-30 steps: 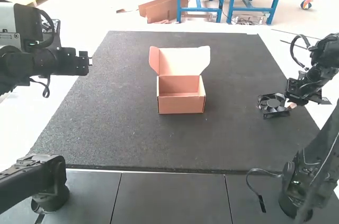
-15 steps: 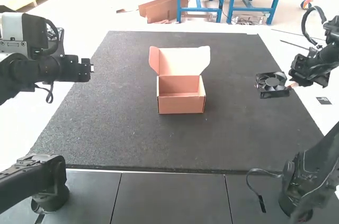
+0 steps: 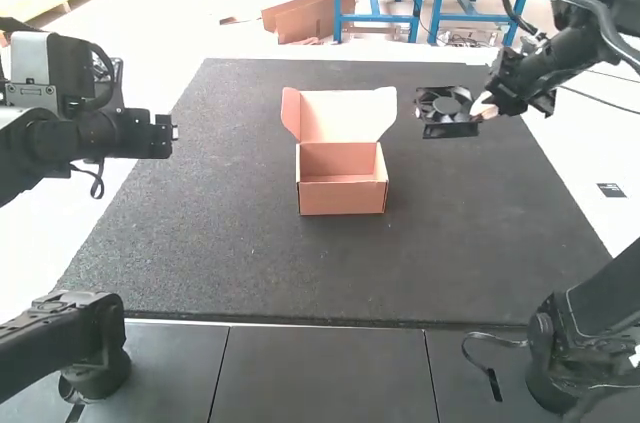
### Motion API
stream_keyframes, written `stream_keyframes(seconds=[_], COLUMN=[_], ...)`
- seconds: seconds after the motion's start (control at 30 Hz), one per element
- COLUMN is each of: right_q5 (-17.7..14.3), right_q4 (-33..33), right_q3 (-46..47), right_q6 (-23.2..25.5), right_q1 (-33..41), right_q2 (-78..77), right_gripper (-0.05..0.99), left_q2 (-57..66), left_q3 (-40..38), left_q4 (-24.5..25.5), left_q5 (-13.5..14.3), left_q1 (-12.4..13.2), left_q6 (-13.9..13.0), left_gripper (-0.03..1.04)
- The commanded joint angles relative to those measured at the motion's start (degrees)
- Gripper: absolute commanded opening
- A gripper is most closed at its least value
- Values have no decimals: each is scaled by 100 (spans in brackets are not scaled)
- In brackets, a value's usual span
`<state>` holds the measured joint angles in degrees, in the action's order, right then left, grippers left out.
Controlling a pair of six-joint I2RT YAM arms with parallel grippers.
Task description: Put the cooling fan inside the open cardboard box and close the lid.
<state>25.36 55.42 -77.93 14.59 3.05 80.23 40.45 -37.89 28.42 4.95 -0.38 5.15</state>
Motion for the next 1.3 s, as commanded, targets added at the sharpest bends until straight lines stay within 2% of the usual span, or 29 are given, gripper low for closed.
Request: stream_keyframes(seconds=[0.0, 0.1, 0.27, 0.57, 0.77, 1.27], right_q5=[311, 232, 21, -418, -708, -814], right_q4=[-84, -479, -980, -1894, -2395, -2958], right_q3=[-240, -223, -152, 111, 138, 155], right_q6=[861, 1345, 1705, 2171, 2189, 1986], right_q1=[609, 1084, 1673, 2253, 2314, 2349], right_q2=[-200, -209, -209, 186, 626, 1698], right_gripper=[-1, -1, -1, -1, -1, -1], left_q2=[-37, -37, -37, -37, -46, -46], left_q3=[27, 36, 54, 36, 18, -34], left_q4=[-74, -83, -92, -48, -74, -21], left_q5=[76, 76, 76, 76, 76, 85], left_q1=[-41, -41, -41, -14, -14, -6], left_q6=[-49, -49, -49, -31, -31, -5], left_gripper=[97, 97, 97, 97, 97, 97])
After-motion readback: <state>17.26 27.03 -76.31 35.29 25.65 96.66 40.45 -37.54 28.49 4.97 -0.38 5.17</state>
